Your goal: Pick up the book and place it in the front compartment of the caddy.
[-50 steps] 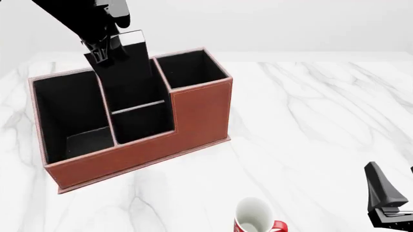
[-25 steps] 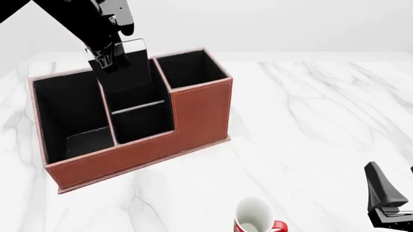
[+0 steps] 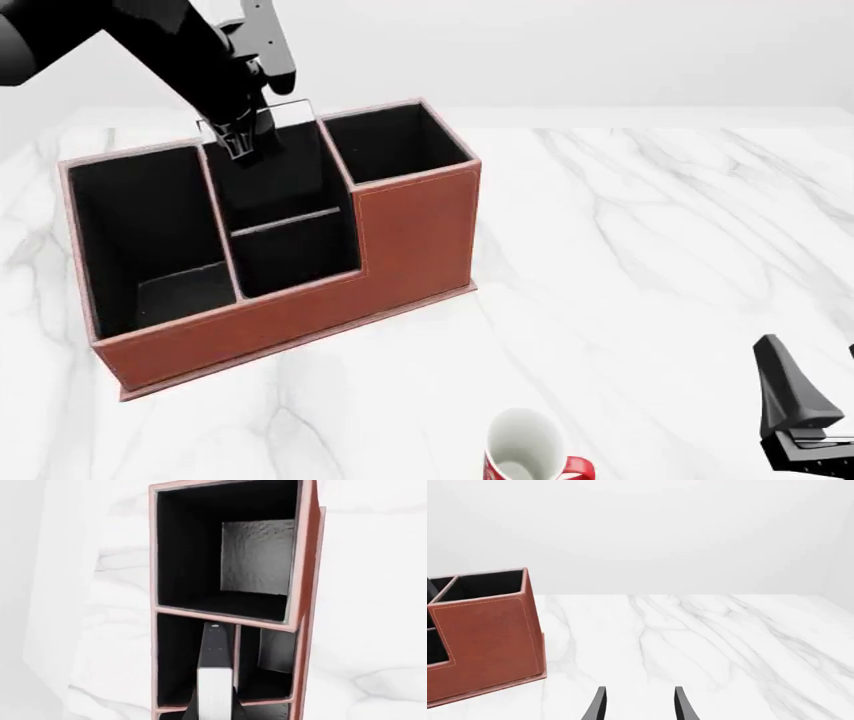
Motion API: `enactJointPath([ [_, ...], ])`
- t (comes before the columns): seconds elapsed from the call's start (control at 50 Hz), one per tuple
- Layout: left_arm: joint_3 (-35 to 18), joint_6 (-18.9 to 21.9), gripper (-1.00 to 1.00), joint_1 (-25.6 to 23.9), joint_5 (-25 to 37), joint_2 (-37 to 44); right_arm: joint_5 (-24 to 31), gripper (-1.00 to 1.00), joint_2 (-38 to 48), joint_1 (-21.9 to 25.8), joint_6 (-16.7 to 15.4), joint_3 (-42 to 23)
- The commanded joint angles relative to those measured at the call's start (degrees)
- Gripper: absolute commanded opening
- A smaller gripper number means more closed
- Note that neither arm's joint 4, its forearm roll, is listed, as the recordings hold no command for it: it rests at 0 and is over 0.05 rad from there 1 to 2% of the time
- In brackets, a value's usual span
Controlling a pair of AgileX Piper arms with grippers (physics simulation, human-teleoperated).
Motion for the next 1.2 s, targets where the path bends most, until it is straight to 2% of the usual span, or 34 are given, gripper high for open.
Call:
enactJointPath([
  [0.02,4.47,2.19,-1.00,1.59,-3.51,-0.58,0.04,1.00,-0.10,0.01,-0.02,0.05],
  [0.04,4.55,2.19,-1.00,1.59,-3.56,-0.61,0.04,1.00,-0.10,0.01,-0.02,0.05],
  [0.06,3.28,0.36,-1.00,0.46,-2.91,-0.05,0.06,1.00,-0.12,0.01,-0.02,0.05],
  [0.1,4.95,1.56,-1.00,1.33,-4.15,-0.39,0.07,1.00,-0.13,0.01,-0.02,0.05],
  [0.2,5.50,0.86,-1.00,1.19,-4.70,-0.03,0.08,1.00,-0.15,0.01,-0.01,0.06],
  [0.26,8.39,2.08,-1.00,2.16,-6.60,-0.28,0.10,1.00,-0.17,0.01,-0.02,0.06],
  [0.28,7.93,0.97,-1.00,1.00,-6.36,-0.23,0.10,1.00,-0.18,0.01,-0.02,0.06],
  [0.4,10.63,2.02,-1.00,2.24,-8.34,-0.19,0.13,1.00,-0.21,0.01,-0.02,0.07],
  [0.44,9.77,0.49,-1.00,1.34,-7.75,0.31,0.18,1.00,-0.26,0.01,-0.02,0.07],
  [0.48,12.12,2.73,-1.00,2.51,-9.48,-0.38,0.24,1.00,-0.31,0.01,-0.01,0.06],
  [0.5,10.14,-0.13,-1.00,0.83,-8.34,0.37,0.29,1.00,-0.36,0.01,-0.02,0.06],
  [0.54,12.11,2.01,-1.00,2.24,-9.61,0.02,0.35,1.00,-0.42,0.01,-0.02,0.06],
  [0.58,11.57,0.47,-1.00,1.42,-9.33,0.53,0.44,1.00,-0.51,0.01,-0.02,0.05],
  [0.68,14.11,2.46,-1.00,2.54,-11.30,0.28,0.57,1.00,-0.63,0.01,-0.02,0.04],
  [0.72,12.93,0.93,-1.00,1.67,-10.70,0.87,0.62,1.00,-0.67,0.01,-0.02,0.04],
  [0.82,13.95,1.81,-1.00,2.46,-11.68,1.37,0.66,1.00,-0.71,0.01,-0.02,0.04],
  [1.2,12.71,1.44,-1.00,1.95,-12.63,4.34,0.67,1.00,-0.72,0.02,-0.01,0.04],
])
